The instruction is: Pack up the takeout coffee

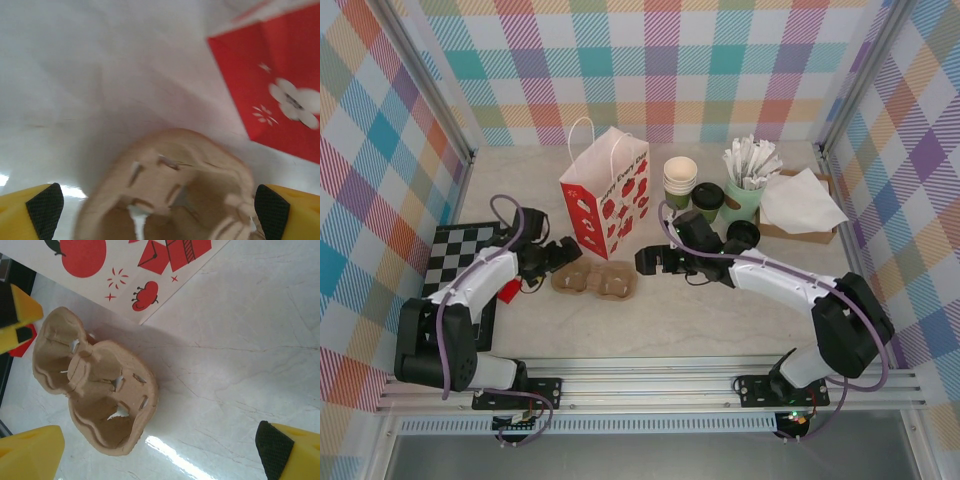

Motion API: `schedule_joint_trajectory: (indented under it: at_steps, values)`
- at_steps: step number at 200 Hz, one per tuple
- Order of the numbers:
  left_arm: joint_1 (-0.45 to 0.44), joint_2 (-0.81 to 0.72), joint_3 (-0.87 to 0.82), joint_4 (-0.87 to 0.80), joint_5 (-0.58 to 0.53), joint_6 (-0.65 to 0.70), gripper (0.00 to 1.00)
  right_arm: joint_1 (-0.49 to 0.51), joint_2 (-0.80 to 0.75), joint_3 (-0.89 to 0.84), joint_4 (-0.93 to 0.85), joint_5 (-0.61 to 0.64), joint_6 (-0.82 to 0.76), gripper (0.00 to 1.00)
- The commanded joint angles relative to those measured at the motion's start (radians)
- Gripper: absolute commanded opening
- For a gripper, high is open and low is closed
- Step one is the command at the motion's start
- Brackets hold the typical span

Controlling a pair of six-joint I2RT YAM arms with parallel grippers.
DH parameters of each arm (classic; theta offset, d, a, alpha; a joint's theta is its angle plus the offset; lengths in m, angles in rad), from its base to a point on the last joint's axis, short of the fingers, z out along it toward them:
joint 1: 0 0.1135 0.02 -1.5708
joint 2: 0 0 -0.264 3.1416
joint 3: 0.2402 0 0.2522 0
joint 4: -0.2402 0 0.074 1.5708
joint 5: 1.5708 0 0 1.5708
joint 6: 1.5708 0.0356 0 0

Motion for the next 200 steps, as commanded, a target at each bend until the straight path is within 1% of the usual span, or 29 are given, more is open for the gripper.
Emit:
schedule_joint_trajectory:
  at_steps: [1, 18, 35, 53, 69, 82, 92, 105, 114, 120, 125, 130, 140, 146, 161, 180, 192, 200]
  values:
    - [-0.064, -0.007, -0.066, 0.069, 0.039, 0.036, 1.0, -0.006, -0.057, -0.019, 0.021, 0.019, -0.036, 1.0]
    - [-0.114, -0.026, -0.109, 0.106, 0.062, 0.011, 1.0, -0.007, -0.089, -0.037, -0.029, 0.047, -0.038, 1.0]
    - [-0.192, -0.044, -0.125, 0.133, 0.077, -0.016, 1.0, -0.011, -0.13, -0.066, -0.056, 0.071, -0.035, 1.0]
    - [-0.297, -0.048, -0.107, 0.162, 0.086, -0.045, 1.0, -0.019, -0.169, -0.086, -0.066, 0.077, -0.034, 1.0]
    - [-0.373, -0.04, -0.066, 0.172, 0.068, -0.066, 1.0, -0.019, -0.182, -0.081, -0.094, 0.085, -0.021, 1.0]
    - [-0.418, -0.035, -0.047, 0.197, 0.08, -0.085, 1.0, -0.02, -0.177, -0.063, -0.128, 0.094, 0.029, 1.0]
    - [-0.445, -0.029, -0.039, 0.246, 0.113, -0.087, 1.0, -0.018, -0.158, -0.038, -0.182, 0.12, 0.112, 1.0]
    - [-0.469, -0.031, -0.029, 0.22, 0.108, -0.061, 1.0, -0.008, -0.124, -0.003, -0.234, 0.117, 0.187, 1.0]
    - [-0.47, -0.052, -0.035, 0.161, 0.049, -0.057, 1.0, 0.016, -0.092, 0.024, -0.242, 0.102, 0.193, 0.99]
    - [-0.468, -0.074, -0.045, 0.129, -0.008, -0.058, 1.0, 0.037, -0.061, 0.055, -0.273, 0.121, 0.193, 0.98]
    - [-0.468, -0.101, -0.056, 0.107, -0.064, -0.066, 1.0, 0.06, -0.032, 0.089, -0.316, 0.153, 0.193, 0.98]
    - [-0.466, -0.138, -0.067, 0.089, -0.115, -0.081, 1.0, 0.085, 0.005, 0.137, -0.378, 0.211, 0.203, 0.97]
    - [-0.457, -0.215, -0.093, 0.063, -0.199, -0.117, 1.0, 0.12, 0.072, 0.213, -0.511, 0.325, 0.268, 0.95]
    - [-0.452, -0.258, -0.106, 0.047, -0.25, -0.139, 1.0, 0.128, 0.107, 0.245, -0.562, 0.349, 0.298, 0.94]
    - [-0.44, -0.346, -0.116, -0.033, -0.38, -0.21, 1.0, 0.131, 0.155, 0.255, -0.569, 0.339, 0.334, 0.93]
    - [-0.418, -0.384, -0.104, -0.158, -0.528, -0.321, 1.0, 0.131, 0.196, 0.251, -0.515, 0.298, 0.321, 0.9]
    - [-0.398, -0.383, -0.094, -0.23, -0.583, -0.383, 1.0, 0.131, 0.24, 0.283, -0.523, 0.279, 0.293, 0.85]
    - [-0.389, -0.379, -0.095, -0.258, -0.605, -0.414, 1.0, 0.132, 0.272, 0.308, -0.541, 0.28, 0.28, 0.84]
